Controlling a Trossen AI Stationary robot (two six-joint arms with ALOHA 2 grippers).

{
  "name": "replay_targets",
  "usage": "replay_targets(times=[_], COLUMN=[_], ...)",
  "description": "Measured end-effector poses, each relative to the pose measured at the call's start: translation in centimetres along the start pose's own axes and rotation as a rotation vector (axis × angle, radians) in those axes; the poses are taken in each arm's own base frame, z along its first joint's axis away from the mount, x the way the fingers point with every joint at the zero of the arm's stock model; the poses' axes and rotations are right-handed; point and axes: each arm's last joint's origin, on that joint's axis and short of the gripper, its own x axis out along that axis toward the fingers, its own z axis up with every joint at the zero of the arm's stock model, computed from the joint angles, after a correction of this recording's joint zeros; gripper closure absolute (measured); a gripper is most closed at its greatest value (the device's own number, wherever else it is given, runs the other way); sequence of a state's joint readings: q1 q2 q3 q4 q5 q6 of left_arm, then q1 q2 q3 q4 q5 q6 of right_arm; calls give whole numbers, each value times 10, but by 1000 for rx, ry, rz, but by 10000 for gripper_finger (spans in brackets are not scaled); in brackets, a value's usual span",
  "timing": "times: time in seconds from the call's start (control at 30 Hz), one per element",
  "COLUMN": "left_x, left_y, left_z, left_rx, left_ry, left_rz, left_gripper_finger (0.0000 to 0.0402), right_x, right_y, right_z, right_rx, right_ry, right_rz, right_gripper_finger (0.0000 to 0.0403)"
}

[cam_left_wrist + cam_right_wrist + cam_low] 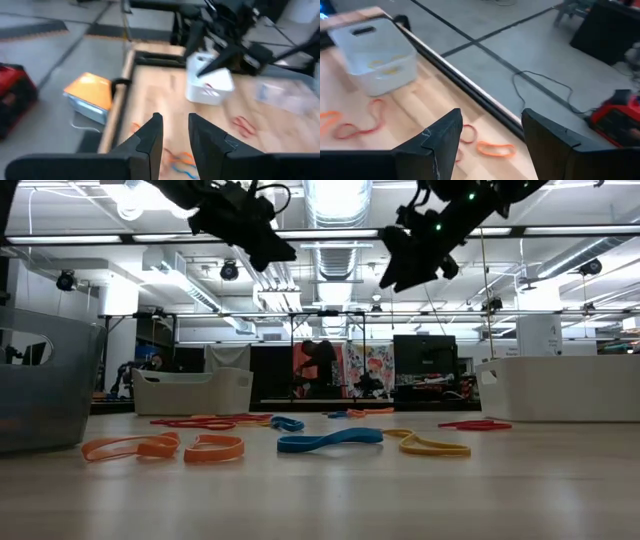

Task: Sort rubber bands into baskets
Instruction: Put the orange rubber band into the black bin

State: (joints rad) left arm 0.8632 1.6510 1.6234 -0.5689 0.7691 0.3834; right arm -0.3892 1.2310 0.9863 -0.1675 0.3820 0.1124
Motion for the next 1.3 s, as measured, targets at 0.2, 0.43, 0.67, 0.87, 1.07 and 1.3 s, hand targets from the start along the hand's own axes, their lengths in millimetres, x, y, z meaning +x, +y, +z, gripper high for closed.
replay_targets(times=[0.2, 0.43, 0.67, 0.87, 1.07, 1.3], left_x=[12, 27, 20, 14, 9, 13], left_y=[-36, -73, -95, -109, -116, -129], left_z=[-16, -45, -68, -84, -90, -105], left_rx=[-12, -17, -11, 20, 17, -7], left_ry=[133, 197, 260, 133, 86, 106], left_rz=[-129, -231, -70, -59, -51, -86], left_gripper_finger=[324, 324, 324, 324, 324, 324], right_x=[-16, -20, -19, -5, 33, 59], right_y=[26, 43, 43, 34, 31, 34], right_z=[-6, -24, -21, -16, -11, -7], right_rx=[-47, -239, -137, -65, -88, -136], right_ry=[13, 45, 36, 48, 202, 484], right_rz=[91, 252, 272, 194, 191, 157], right_gripper_finger=[202, 202, 202, 202, 202, 202])
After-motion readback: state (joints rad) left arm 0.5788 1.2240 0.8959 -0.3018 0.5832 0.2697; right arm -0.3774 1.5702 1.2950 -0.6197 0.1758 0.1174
